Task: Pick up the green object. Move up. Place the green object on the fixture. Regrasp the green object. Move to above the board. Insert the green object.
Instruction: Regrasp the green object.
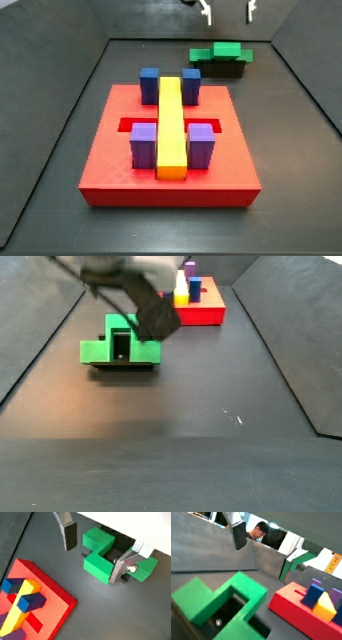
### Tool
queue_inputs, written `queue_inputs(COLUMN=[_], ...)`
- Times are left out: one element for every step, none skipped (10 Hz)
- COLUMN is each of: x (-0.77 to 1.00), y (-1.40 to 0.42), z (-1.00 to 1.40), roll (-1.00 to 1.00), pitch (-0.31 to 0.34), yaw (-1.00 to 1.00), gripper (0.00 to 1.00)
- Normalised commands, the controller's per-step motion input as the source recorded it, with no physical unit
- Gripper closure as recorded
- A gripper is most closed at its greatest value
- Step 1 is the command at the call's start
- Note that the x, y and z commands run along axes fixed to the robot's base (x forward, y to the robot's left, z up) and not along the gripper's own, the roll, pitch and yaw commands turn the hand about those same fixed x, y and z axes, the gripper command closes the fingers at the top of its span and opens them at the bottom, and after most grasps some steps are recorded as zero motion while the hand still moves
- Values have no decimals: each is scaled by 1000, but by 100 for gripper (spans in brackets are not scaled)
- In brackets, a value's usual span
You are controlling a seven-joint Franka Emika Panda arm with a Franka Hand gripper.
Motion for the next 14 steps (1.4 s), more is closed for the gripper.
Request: queue_inputs(x=[-114, -140, 0, 146, 203, 346, 546, 489, 474, 466, 434, 414, 394, 286], y=[-180, -206, -217, -194, -166, -26, 120, 114, 120, 123, 146, 146, 140, 106], z=[54, 3, 14, 43, 37, 46, 74, 94, 106, 109, 117, 123, 123, 23], roll=[1000, 1000, 1000, 1000, 1000, 1000, 1000, 1000, 1000, 1000, 1000, 1000, 1000, 1000], pitch=[-211, -51, 3, 89, 63, 97, 274, 357, 380, 397, 434, 454, 469, 503], yaw=[211, 123, 86, 20, 0, 14, 157, 163, 174, 177, 214, 234, 249, 411], gripper=[0, 0, 0, 0, 0, 0, 0, 0, 0, 0, 0, 0, 0, 0])
